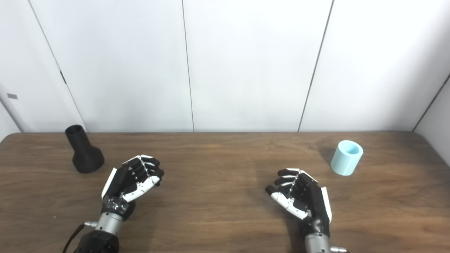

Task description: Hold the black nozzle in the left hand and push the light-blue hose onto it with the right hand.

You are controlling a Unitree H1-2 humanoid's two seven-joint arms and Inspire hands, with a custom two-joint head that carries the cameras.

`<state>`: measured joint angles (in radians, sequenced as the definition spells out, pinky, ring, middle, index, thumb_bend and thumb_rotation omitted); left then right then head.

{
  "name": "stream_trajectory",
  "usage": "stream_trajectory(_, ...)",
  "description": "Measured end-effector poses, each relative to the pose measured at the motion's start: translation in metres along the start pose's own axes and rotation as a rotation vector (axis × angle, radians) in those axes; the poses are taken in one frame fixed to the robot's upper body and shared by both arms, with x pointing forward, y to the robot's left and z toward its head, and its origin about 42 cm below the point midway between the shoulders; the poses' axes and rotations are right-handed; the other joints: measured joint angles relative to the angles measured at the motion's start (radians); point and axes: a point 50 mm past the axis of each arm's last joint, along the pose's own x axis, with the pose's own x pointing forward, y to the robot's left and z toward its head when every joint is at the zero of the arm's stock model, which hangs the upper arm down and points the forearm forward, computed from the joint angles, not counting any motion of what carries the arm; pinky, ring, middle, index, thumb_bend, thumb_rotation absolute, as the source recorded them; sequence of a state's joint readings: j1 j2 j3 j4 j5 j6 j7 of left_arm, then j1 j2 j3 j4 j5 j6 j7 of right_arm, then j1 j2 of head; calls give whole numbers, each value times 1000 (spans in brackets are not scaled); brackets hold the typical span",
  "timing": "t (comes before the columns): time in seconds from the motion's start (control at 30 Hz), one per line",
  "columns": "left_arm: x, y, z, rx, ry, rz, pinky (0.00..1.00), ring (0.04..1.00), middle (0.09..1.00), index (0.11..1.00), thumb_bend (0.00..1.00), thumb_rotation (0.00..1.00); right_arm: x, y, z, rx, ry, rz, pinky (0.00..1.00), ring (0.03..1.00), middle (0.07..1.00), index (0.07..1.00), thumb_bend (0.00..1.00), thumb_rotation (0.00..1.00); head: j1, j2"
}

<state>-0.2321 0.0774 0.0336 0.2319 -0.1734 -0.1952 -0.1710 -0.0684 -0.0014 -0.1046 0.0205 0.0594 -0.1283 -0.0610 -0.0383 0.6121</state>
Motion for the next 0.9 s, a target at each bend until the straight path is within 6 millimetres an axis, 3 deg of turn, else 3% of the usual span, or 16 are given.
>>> stream_trajectory(0.4,0,0,0,0,0,-2,332,384,452,499,519,0,0,0,0,0,0,0,293,353,444,509,523,0,6,0)
stream_trajectory(0.53,0,-1,0,11,2,-4,331,379,448,501,519,0,0,-1,0,7,1,-3,290,355,447,507,523,0,94,-15)
stream_trajectory(0.7,2,-7,-2,35,1,-4,324,379,448,502,520,0,0,-8,-1,55,5,-12,289,354,446,510,522,0,296,-78)
stream_trajectory(0.9,11,-12,-5,64,-22,6,340,398,458,496,521,0,3,-19,-1,40,8,7,287,348,448,508,519,0,371,-126)
